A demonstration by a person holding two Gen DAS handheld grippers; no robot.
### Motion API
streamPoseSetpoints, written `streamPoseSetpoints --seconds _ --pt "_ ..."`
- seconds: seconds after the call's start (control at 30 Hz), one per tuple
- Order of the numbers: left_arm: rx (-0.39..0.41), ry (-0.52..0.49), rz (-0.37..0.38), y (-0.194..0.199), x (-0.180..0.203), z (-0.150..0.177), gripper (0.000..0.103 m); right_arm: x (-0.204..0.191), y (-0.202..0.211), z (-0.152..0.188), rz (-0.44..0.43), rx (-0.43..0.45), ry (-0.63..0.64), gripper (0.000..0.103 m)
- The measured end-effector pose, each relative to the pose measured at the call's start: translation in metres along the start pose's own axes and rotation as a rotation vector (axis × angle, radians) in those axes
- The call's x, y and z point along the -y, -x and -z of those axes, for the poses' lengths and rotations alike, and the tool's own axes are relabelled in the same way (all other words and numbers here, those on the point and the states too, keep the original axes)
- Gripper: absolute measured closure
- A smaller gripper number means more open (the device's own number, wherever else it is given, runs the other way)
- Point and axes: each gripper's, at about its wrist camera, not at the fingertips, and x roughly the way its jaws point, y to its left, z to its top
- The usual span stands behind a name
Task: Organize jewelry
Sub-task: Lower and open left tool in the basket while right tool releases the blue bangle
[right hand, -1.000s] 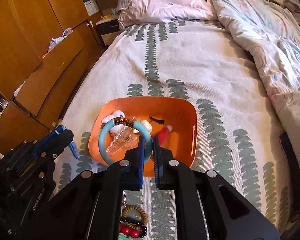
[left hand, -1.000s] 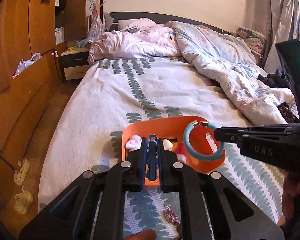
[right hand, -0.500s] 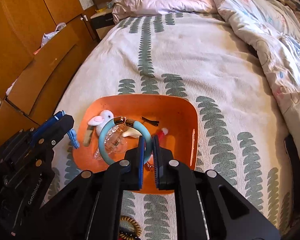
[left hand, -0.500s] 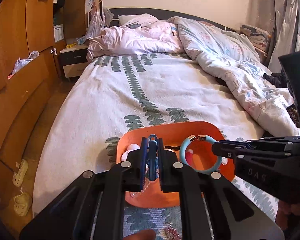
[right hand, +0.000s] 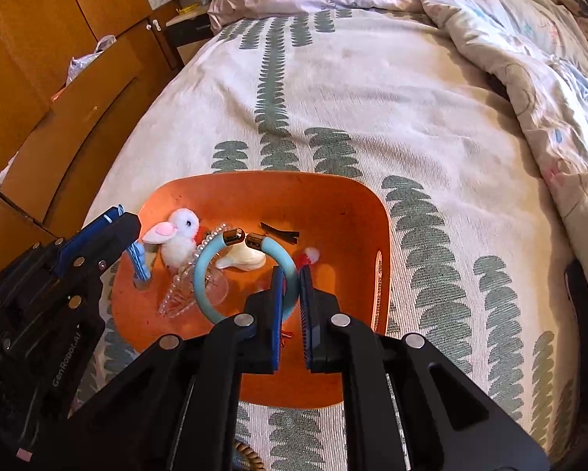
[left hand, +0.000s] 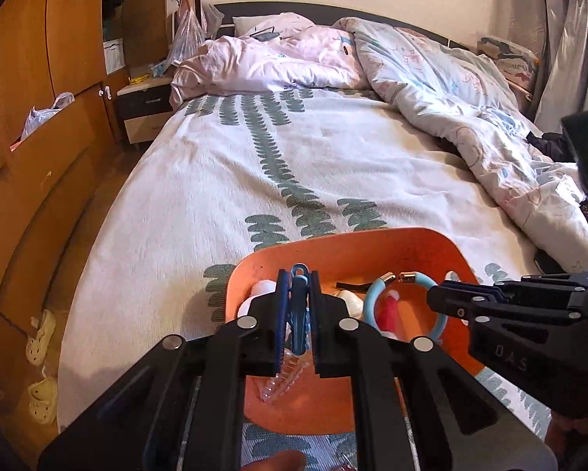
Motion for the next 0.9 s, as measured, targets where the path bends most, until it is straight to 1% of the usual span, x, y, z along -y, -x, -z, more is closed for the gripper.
streamPoseSetpoints --seconds 0.4,0.9 --pt "-0.027 -0.017 -0.008 -0.015 0.004 0.008 0.093 0.002 -0.008 0.0 0.011 -0.008 -0.002 0.094" --pt "-0.022 -0.022 -0.018 -0.016 0.006 0.009 0.093 0.002 -0.011 0.0 0.015 -0.006 -0.002 0.094"
